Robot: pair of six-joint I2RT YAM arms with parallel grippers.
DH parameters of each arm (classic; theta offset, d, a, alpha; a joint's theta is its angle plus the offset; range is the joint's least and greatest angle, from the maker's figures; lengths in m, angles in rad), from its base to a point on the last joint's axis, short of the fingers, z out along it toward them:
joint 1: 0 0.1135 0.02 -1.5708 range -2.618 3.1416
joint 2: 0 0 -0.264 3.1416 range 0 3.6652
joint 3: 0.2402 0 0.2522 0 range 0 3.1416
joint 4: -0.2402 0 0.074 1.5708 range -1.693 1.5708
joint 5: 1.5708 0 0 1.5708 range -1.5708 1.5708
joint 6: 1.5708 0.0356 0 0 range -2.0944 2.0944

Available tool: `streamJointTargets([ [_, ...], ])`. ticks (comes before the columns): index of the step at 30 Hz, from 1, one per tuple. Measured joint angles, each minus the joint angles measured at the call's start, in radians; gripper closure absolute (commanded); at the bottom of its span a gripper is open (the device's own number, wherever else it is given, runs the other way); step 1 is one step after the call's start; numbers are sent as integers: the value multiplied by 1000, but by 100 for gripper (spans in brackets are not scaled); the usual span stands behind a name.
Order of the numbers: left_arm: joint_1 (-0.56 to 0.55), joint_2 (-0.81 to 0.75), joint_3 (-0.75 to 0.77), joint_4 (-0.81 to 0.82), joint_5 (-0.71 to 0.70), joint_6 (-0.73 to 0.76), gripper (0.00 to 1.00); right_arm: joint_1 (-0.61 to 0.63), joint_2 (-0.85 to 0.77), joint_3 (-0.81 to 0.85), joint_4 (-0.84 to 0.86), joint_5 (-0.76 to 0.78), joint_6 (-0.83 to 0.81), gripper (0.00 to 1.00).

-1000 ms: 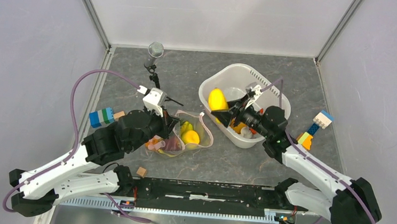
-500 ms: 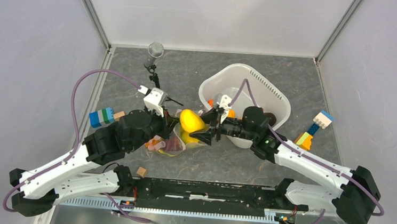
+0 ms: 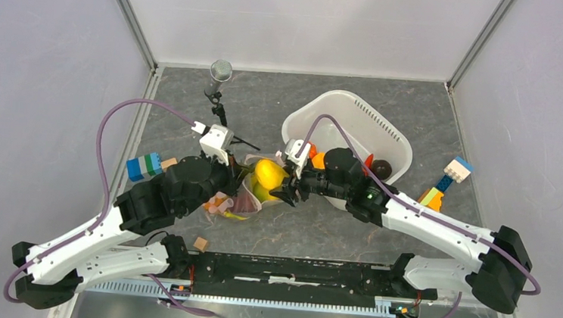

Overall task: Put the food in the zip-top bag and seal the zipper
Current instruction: Place the fake fruit in the zipper food storage bag.

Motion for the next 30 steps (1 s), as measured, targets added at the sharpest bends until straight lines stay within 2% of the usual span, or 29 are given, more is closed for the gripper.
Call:
streamJointTargets([
  [4,0,0,0,0,5,0,97,0,-12,0,-44,3,-38,52],
  [9,0,5,0,10,31,0,98,0,-2,26,-92,4,-62,52],
  [14,0,8,0,18,58,0,98,15,143,200,-200,14,-76,51],
  [18,0,6,0,19,65,0,98,37,196,276,-257,29,-89,45],
  [20,0,5,0,20,68,0,98,44,196,283,-263,23,-93,41],
  [30,0,-3,0,22,67,0,98,46,230,278,-196,-29,-34,38],
])
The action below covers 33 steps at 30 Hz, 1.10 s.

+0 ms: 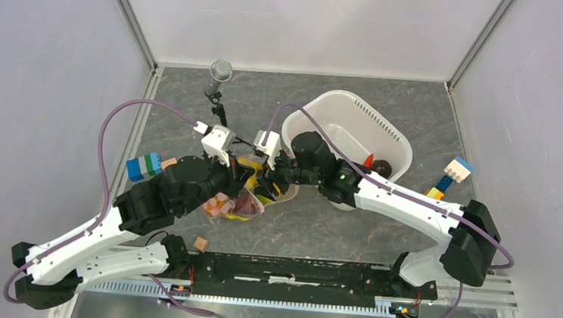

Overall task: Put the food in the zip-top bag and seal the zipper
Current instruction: Place the fake fruit in the zipper food storage bag, then pick up the fake fruit from the bin.

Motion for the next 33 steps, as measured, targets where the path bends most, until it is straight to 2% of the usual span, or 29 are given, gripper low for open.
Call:
streamJointTargets([
  [8,0,-19,0,0,-16,0,98,0,13,-19,88,-26,40,14],
  [10,0,-26,0,-1,-21,0,98,0,2,-42,127,-79,47,11],
  [15,0,-35,0,0,-26,0,98,0,-58,-84,184,-161,51,14],
  [20,0,-51,-5,3,-49,-1,98,0,-132,-102,189,-136,46,28],
  [26,0,-112,-45,16,-145,-7,98,0,-311,-180,214,9,26,40],
  [30,0,-131,-52,7,-198,-9,98,-6,-440,-260,257,282,30,30],
  [33,0,-123,-52,6,-201,-9,98,-111,-435,-263,233,475,84,23],
])
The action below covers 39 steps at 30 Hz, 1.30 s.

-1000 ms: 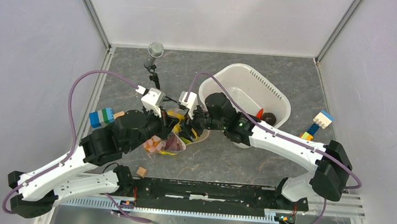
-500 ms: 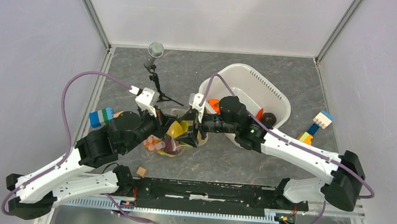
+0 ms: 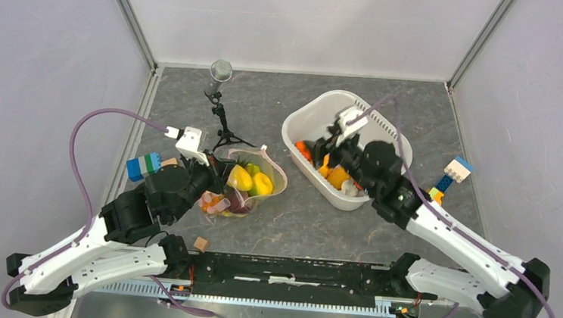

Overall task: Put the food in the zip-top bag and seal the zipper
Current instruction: Pick up the fake fruit from the bin.

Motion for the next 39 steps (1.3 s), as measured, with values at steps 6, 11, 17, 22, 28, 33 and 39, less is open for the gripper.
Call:
streamJointTargets([
  [6,0,12,0,7,3,0,98,-385,169,-50,-63,-92,116,6],
  [11,0,19,0,12,19,0,98,-467,384,-53,-106,-293,137,2],
  [17,0,24,0,13,21,0,98,-472,604,39,-156,-506,122,2],
  [22,0,29,0,14,21,0,98,-472,698,84,-161,-587,114,9],
  [28,0,43,0,14,23,0,98,-469,775,116,-188,-561,90,38],
  [33,0,44,0,14,24,0,98,-462,769,118,-190,-506,83,63],
  [39,0,50,0,14,27,0,98,-460,715,75,-169,-418,79,76],
])
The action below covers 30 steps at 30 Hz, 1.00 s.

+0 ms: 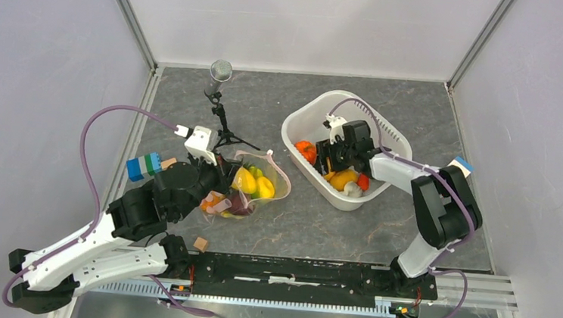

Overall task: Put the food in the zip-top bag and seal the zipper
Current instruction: Pick up the fake fruit from the bin.

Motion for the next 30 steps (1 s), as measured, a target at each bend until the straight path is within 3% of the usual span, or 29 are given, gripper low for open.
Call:
streamJointTargets([
  [15,0,-10,0,0,-1,0,97,-51,-248,-137,147,145,58,74],
  [25,0,-29,0,-1,0,0,97,-62,-209,-132,150,183,53,54],
  [28,0,-29,0,-2,0,0,97,-64,-144,-102,132,186,45,44],
  [30,0,-29,0,-2,0,0,97,-66,-100,-76,106,174,34,32],
])
